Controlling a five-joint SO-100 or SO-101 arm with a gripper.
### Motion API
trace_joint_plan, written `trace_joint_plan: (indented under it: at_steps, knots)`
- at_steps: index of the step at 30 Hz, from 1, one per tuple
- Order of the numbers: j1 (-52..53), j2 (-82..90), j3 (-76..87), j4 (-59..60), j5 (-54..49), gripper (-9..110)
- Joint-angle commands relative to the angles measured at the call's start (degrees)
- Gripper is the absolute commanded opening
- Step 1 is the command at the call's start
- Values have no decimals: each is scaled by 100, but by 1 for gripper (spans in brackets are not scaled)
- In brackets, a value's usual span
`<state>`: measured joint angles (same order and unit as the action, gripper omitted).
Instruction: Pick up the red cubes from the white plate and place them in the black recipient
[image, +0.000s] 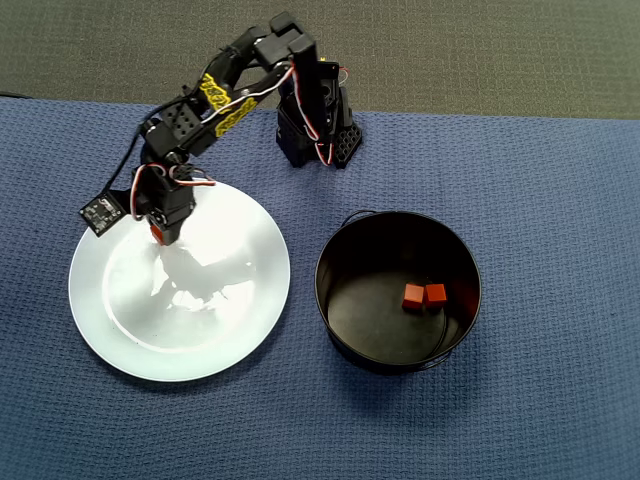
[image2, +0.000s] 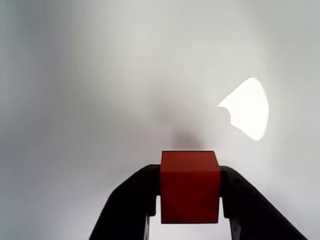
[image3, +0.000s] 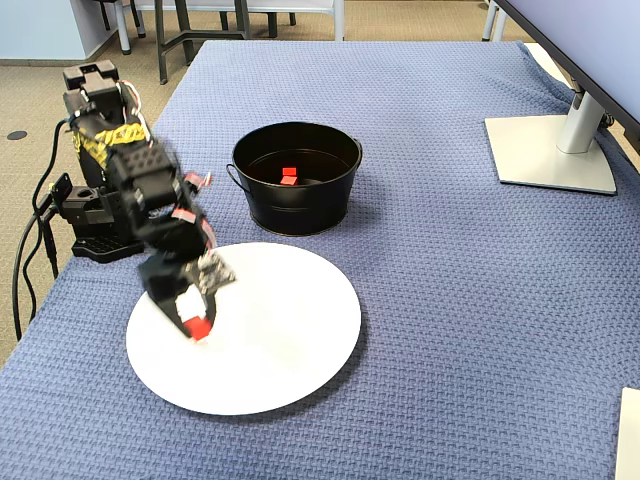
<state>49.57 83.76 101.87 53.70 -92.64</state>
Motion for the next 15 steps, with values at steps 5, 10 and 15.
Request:
trace_joint_plan:
  at_steps: [5,10,15]
  knots:
    - [-1239,2127,-563,1187,2329,0]
    - [-2232,3076,-853,1705,3999,0]
    - [-3208,3507,-1310,1986,5317,0]
